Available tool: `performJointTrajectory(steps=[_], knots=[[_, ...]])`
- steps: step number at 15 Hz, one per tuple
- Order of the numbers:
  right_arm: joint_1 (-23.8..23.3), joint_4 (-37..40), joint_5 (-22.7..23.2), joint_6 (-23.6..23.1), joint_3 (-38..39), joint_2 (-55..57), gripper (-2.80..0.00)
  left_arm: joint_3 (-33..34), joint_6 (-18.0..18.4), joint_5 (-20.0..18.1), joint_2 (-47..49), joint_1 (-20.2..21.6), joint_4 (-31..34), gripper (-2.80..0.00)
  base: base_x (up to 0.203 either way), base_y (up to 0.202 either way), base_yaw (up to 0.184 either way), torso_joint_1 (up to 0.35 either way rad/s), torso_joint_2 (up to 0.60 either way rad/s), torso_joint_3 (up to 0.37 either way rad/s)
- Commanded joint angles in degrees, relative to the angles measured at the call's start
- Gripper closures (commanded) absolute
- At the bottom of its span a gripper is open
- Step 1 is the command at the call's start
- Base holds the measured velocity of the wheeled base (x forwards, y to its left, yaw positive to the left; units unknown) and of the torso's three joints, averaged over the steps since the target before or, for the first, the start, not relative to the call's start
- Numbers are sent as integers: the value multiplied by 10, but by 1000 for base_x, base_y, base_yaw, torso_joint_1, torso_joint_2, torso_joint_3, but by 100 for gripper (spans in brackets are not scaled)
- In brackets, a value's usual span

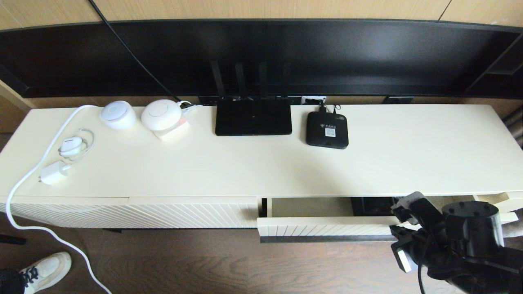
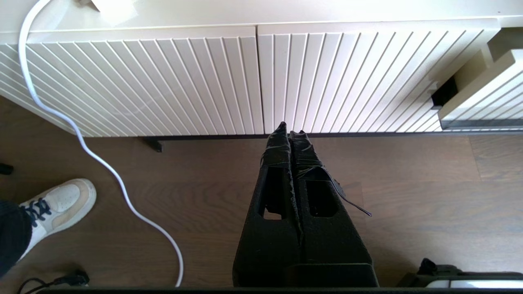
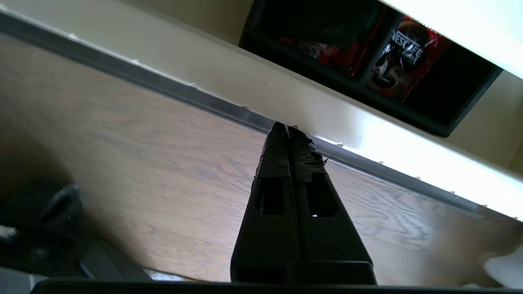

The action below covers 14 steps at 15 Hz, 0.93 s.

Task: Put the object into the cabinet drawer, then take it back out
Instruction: Close the drawer

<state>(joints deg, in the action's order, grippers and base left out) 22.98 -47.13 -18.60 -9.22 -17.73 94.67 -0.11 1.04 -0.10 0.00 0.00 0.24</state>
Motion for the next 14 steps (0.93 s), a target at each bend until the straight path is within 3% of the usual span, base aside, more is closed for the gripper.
performJointTrajectory(steps=[1,4,14], knots=[[-5,-11,-2,15,-8,8,0,0,0,0,1,0,0,0,0,0,0,0,0,0],[-8,-45,-9,27,-12,25,0,0,0,0,1,0,0,0,0,0,0,0,0,0],[-14,-45,-43,102,-39,46,0,-1,0,0,1,0,0,0,0,0,0,0,0,0]])
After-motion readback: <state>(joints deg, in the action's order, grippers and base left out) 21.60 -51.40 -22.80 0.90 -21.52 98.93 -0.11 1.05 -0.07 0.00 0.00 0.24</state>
